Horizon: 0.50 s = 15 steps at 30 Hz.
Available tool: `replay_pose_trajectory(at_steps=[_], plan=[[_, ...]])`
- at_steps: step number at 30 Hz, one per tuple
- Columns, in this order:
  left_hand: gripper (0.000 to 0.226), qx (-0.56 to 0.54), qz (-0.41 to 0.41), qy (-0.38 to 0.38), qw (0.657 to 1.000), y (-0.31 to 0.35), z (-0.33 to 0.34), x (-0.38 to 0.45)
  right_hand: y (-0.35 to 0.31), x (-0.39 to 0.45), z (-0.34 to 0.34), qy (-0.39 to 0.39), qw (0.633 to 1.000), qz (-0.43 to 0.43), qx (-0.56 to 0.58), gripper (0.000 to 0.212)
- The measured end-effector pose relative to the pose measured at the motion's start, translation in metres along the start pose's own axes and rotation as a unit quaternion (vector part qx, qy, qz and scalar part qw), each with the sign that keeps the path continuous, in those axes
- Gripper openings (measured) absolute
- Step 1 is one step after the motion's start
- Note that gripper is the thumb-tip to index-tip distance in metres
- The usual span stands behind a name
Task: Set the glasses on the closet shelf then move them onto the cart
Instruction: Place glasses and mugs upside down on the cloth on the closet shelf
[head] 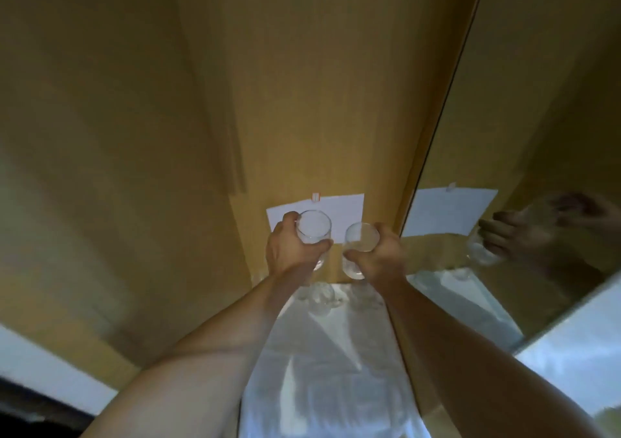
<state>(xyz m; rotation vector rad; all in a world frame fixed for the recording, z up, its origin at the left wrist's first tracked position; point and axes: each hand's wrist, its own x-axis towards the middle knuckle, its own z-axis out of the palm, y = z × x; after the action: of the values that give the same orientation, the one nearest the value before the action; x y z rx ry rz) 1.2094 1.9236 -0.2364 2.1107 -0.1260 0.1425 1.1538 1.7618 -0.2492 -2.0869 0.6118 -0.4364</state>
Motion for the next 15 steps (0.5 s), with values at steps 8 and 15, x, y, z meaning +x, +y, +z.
replay_pose_trajectory(at_steps=[8,15], plan=[[0.088,-0.056,0.055,0.059,0.995,0.112,-0.089,-0.009,-0.127,-0.022,-0.071,0.024,0.994,-0.073,0.081,0.074],[0.072,-0.142,0.116,0.098,0.978,0.195,-0.161,-0.028,-0.212,-0.048,-0.131,0.076,0.978,-0.168,0.103,0.077]])
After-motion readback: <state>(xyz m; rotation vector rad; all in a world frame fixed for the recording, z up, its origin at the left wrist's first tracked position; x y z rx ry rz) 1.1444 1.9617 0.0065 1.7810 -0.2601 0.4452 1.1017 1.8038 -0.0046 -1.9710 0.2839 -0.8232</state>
